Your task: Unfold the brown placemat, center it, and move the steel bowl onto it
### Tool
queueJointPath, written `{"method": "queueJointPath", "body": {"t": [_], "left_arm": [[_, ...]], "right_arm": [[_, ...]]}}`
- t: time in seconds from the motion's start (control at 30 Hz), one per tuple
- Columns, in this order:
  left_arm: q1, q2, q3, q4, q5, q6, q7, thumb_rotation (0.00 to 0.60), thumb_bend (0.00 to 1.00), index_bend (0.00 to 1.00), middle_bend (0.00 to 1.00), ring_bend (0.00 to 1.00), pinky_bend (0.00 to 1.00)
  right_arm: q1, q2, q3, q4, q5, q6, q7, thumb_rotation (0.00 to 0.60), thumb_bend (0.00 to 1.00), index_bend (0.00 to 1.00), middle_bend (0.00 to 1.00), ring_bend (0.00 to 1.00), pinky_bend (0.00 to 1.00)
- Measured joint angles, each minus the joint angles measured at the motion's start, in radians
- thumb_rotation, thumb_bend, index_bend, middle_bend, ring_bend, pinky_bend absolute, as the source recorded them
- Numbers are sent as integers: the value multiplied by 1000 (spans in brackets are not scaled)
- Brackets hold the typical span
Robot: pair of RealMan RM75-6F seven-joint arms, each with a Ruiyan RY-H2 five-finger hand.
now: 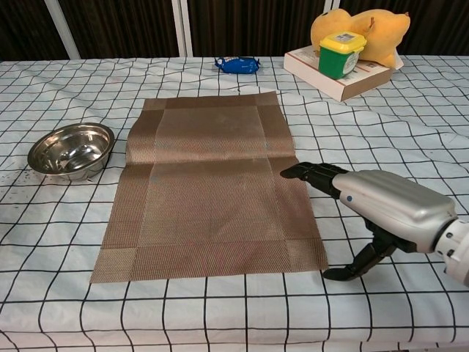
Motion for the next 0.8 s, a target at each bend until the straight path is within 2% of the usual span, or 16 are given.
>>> {"method": "queueJointPath", "body": {"t": [0.53,0.8], "left_arm": [[3,1,-6,-3,-3,-3,-1,600,21,0,0,0,0],[4,1,-6,-4,-2,-5,0,600,21,0,0,0,0]], "right_arm": [[6,-32,5,28,51,-13,-19,600,33,0,0,0,158],[10,-45,7,36,60,-15,-17,600,76,0,0,0,158]]}}
